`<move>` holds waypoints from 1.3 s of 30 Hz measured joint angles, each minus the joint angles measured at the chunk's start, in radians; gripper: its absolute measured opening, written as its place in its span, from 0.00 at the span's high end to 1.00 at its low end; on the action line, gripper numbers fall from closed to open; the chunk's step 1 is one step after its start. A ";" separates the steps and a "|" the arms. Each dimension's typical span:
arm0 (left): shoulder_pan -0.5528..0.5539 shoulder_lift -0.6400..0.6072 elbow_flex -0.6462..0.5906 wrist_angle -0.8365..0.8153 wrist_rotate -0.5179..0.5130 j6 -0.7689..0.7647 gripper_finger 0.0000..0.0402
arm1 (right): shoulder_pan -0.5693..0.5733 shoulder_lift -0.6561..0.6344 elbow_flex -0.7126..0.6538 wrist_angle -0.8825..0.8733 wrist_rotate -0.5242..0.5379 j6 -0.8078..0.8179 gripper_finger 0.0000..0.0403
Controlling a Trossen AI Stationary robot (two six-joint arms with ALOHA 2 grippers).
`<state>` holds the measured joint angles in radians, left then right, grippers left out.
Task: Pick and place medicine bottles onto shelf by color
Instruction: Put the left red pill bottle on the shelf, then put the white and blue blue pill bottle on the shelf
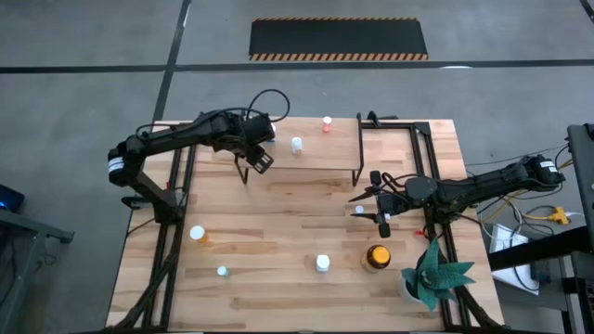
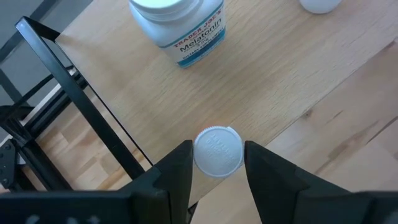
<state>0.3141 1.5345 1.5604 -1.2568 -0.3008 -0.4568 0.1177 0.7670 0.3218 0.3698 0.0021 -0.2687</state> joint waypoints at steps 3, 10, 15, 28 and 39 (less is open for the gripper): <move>0.001 -0.010 0.000 0.000 -0.003 0.009 0.68 | 0.000 0.000 0.000 0.000 0.000 0.000 0.57; 0.002 -0.062 0.000 -0.011 -0.004 0.019 0.68 | 0.000 0.000 0.000 0.000 0.000 0.000 0.57; -0.025 -0.116 0.000 0.001 0.034 -0.048 0.68 | 0.000 0.000 0.000 0.000 0.000 0.000 0.57; -0.487 -0.136 -0.266 0.803 -0.043 0.316 0.68 | 0.000 0.000 0.000 -0.012 0.000 0.067 0.57; -0.617 -0.143 -0.404 1.050 -0.048 0.691 0.68 | 0.023 0.005 0.049 0.057 0.000 0.115 0.47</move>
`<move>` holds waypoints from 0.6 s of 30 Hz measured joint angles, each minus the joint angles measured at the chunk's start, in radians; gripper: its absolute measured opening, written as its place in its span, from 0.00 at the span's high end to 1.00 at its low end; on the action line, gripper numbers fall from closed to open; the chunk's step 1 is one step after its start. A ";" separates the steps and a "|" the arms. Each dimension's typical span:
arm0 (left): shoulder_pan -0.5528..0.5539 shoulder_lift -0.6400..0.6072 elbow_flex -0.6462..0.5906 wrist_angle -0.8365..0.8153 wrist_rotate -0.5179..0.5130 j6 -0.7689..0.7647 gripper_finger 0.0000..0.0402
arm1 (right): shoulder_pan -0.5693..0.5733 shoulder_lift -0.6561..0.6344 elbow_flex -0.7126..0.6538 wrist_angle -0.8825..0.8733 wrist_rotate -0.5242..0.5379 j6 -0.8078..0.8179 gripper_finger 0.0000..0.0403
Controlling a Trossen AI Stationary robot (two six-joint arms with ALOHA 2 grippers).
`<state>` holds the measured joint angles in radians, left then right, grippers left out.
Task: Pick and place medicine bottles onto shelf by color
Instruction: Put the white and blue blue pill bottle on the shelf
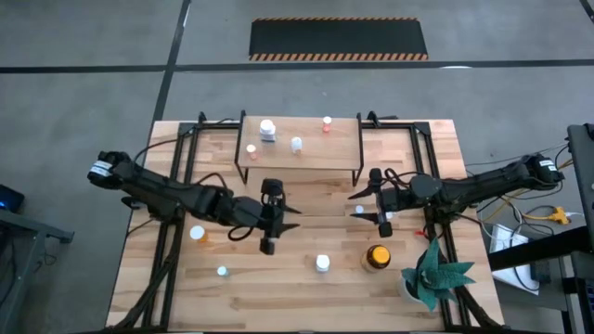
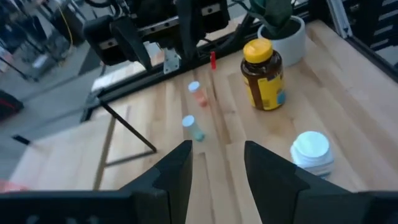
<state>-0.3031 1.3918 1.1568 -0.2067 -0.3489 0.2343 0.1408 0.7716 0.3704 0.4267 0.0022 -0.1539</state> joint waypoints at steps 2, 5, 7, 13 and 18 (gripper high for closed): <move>0.002 0.000 0.000 0.020 -0.001 0.026 0.68 | 0.012 0.013 0.040 -0.042 0.000 0.000 0.44; 0.007 0.000 0.000 0.022 -0.001 0.070 0.68 | 0.030 0.056 0.102 -0.125 0.000 0.000 0.42; 0.008 0.000 0.000 0.021 -0.001 0.089 0.68 | 0.044 0.092 0.145 -0.198 -0.001 -0.001 0.41; 0.008 0.000 0.000 0.019 -0.001 0.090 0.68 | 0.091 0.223 0.275 -0.403 -0.003 0.044 0.42; 0.008 0.000 0.000 0.016 -0.001 0.089 0.68 | 0.128 0.340 0.346 -0.464 -0.003 0.117 0.43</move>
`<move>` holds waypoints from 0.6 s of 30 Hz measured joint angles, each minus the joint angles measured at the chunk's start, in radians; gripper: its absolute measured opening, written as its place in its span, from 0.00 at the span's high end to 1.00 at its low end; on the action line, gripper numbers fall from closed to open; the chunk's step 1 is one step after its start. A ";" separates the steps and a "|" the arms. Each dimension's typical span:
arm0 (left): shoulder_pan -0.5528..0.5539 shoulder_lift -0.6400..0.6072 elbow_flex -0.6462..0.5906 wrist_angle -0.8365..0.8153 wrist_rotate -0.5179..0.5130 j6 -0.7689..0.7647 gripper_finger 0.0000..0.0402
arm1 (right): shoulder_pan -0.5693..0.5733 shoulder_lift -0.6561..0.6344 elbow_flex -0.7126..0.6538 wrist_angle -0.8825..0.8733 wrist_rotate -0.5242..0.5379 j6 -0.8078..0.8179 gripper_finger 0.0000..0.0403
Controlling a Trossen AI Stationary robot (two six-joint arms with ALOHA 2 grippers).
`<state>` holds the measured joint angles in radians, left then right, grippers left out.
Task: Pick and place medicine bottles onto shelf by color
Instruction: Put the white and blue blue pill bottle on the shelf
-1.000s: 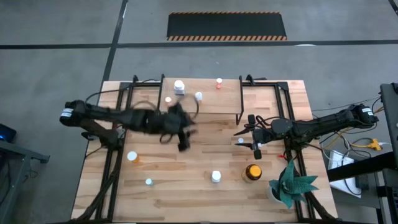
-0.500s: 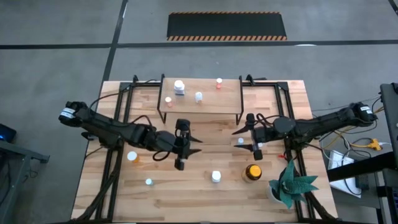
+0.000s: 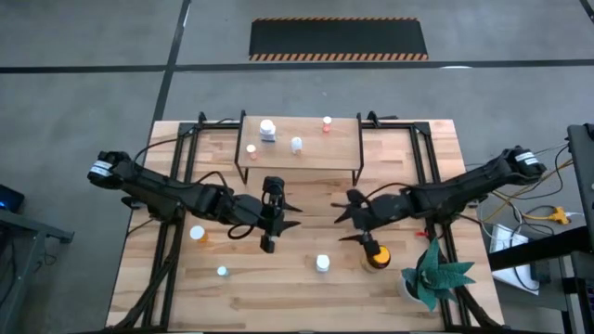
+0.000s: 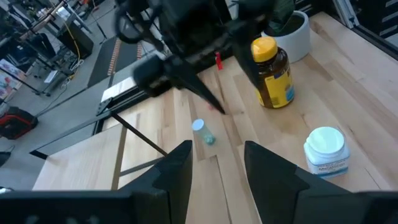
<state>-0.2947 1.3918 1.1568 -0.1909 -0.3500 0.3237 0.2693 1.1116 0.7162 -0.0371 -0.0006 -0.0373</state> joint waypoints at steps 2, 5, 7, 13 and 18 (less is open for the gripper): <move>0.000 0.000 0.000 0.001 0.000 0.000 0.68 | 0.020 0.044 0.021 -0.015 -0.002 0.012 0.44; 0.000 0.000 0.000 0.001 0.000 -0.002 0.68 | 0.051 0.101 0.041 -0.015 -0.003 0.028 0.44; 0.000 0.000 0.000 0.001 0.000 -0.003 0.68 | 0.066 0.135 0.052 0.000 -0.003 0.062 0.43; 0.000 0.000 0.000 0.001 0.000 -0.004 0.68 | 0.082 0.229 0.087 0.026 0.005 0.179 0.35; 0.000 0.000 0.000 0.002 0.000 -0.005 0.68 | 0.082 0.306 0.159 -0.007 0.017 0.288 0.29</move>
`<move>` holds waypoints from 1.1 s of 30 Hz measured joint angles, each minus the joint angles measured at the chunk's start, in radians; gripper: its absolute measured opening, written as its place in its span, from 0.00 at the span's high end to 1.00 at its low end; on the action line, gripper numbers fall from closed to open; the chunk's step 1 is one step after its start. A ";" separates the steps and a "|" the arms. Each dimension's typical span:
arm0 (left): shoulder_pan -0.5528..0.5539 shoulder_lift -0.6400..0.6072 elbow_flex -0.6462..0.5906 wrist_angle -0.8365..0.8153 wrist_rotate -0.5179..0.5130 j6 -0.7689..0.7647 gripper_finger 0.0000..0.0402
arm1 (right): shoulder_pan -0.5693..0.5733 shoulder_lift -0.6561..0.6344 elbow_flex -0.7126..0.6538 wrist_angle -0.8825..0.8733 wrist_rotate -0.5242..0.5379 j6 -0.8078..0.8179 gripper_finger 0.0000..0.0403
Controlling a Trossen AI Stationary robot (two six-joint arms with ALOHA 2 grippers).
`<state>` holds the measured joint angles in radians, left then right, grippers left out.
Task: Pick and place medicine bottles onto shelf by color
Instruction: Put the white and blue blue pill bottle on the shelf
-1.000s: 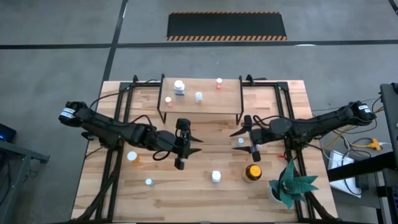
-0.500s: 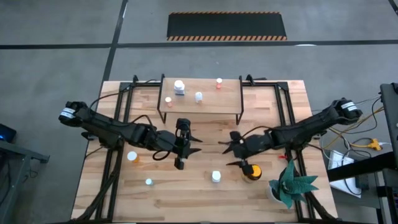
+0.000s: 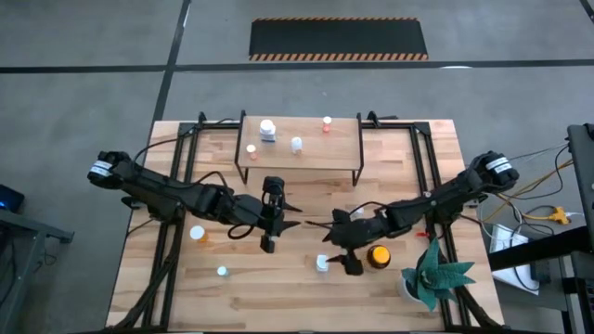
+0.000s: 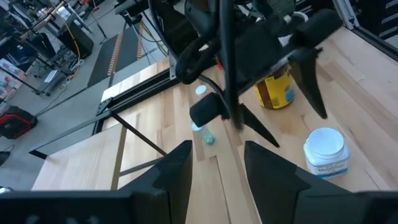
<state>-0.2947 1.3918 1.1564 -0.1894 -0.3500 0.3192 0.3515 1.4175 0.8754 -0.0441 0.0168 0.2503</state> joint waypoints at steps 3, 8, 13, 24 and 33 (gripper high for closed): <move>0.000 0.000 0.000 0.000 0.000 -0.002 0.68 | 0.000 0.041 0.088 -0.111 0.019 0.100 0.29; 0.000 -0.001 0.000 -0.010 -0.035 -0.002 0.68 | 0.007 0.118 0.280 -0.387 0.025 0.347 0.33; -0.002 -0.008 0.000 -0.080 -0.087 -0.026 0.68 | 0.031 0.207 0.471 -0.655 0.047 0.614 0.38; -0.012 -0.017 -0.008 -0.196 -0.095 -0.118 0.68 | 0.078 0.318 0.728 -0.954 -0.017 1.030 0.38; -0.076 -0.072 -0.134 -0.216 -0.102 -0.183 0.68 | 0.081 0.340 0.728 -0.950 -0.005 1.173 0.33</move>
<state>-0.3704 1.3198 1.0225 -0.4053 -0.4518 0.1362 0.4322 1.7574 1.6035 -0.9941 0.0119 1.4235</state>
